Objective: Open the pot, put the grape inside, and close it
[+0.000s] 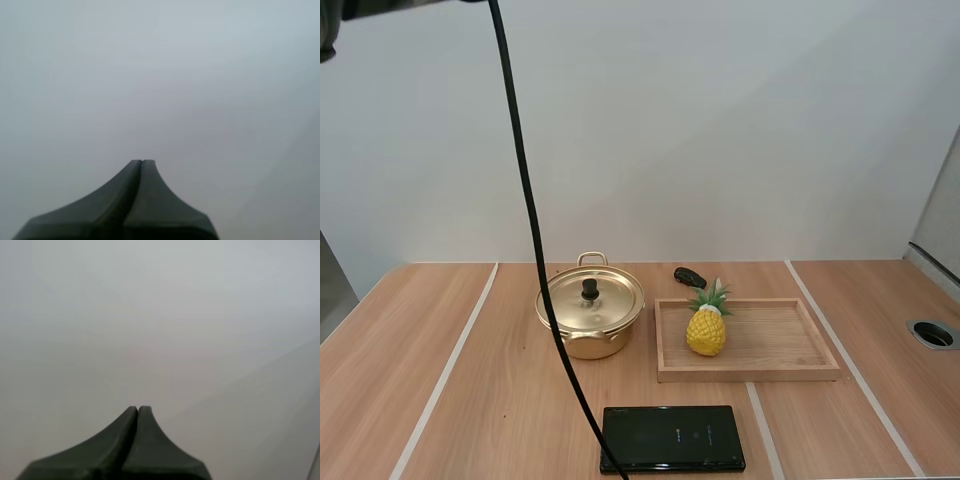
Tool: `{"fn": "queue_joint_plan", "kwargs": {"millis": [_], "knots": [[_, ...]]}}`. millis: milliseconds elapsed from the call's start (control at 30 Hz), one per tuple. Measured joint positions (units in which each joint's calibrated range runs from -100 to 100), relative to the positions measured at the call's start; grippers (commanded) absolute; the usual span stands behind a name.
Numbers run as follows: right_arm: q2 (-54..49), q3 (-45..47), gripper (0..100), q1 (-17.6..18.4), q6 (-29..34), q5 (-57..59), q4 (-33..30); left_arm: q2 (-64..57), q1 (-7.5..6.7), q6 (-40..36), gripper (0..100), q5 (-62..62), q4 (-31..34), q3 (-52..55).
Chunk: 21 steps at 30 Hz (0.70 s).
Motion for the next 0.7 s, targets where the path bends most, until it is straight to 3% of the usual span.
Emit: {"fn": "queue_joint_plan", "kwargs": {"millis": [167, 333, 500, 700], "knots": [[-2.58, 12.09, 0, 0.00, 0.00, -6.66, 0.00, -2.18, 0.00, 3.25, 0, -5.98, -1.40, 10.38], [-4.29, 18.52, 0, 0.00, 0.00, -9.47, 0.00, -4.73, 0.01, 6.35, 0, -10.35, -4.73, 16.12], [-8.24, 25.07, 0, 0.00, 1.06, -13.50, 0.00, -12.95, 0.01, 19.05, 0, -8.73, -18.59, 28.82], [-12.49, 31.32, 0, 0.00, 1.25, -16.22, 0.00, -18.51, 0.01, 22.47, 0, -6.14, -22.02, 34.08]]}}
